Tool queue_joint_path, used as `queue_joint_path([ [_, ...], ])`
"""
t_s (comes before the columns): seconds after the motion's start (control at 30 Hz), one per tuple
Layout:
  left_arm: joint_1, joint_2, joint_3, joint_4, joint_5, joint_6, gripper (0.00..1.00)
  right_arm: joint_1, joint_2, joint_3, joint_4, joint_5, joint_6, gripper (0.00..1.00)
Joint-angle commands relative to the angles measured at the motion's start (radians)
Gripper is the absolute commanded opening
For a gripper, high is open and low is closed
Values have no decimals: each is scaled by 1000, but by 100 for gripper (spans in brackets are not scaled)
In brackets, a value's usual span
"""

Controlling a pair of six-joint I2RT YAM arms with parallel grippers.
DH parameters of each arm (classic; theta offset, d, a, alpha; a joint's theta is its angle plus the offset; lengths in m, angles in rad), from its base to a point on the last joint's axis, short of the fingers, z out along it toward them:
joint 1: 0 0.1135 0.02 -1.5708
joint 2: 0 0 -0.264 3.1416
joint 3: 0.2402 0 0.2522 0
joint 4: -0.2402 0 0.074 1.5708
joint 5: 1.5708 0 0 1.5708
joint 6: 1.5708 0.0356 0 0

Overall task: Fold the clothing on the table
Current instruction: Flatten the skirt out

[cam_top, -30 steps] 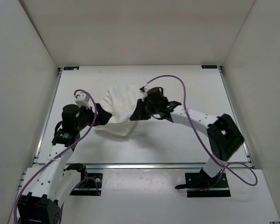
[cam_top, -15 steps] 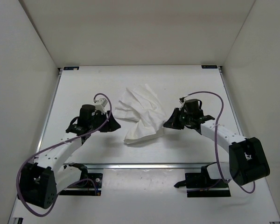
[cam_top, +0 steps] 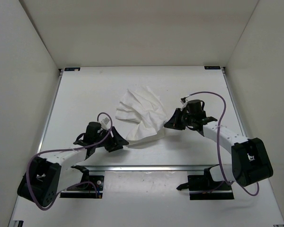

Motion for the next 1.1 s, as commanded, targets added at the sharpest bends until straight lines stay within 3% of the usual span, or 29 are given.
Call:
queue_joint_path([
  [0.0,6,-87,-51,145,-47,-202,65,-9,-35,-5,60,-23,-17,0],
  [0.17,9,-139,-79,172,-167,-247,60,-11,-35,-8,79,-41,-24,0],
  [0.33,-61,-130,-42,98,-278,-146,42,-5,-25,-4,85,-58,-22,0],
  [0.5,-81,-99,40,-66,-288,-63,46,-15,-22,-5,86,-63,-22,0],
  [0.7,-89,-58,54,-71,-307,-26,52,-9,-19,6,83,-66,-24,0],
  [1.07,-127,-98,50,-103,-354,5,39,-23,-5,7,86,-84,-28,0],
])
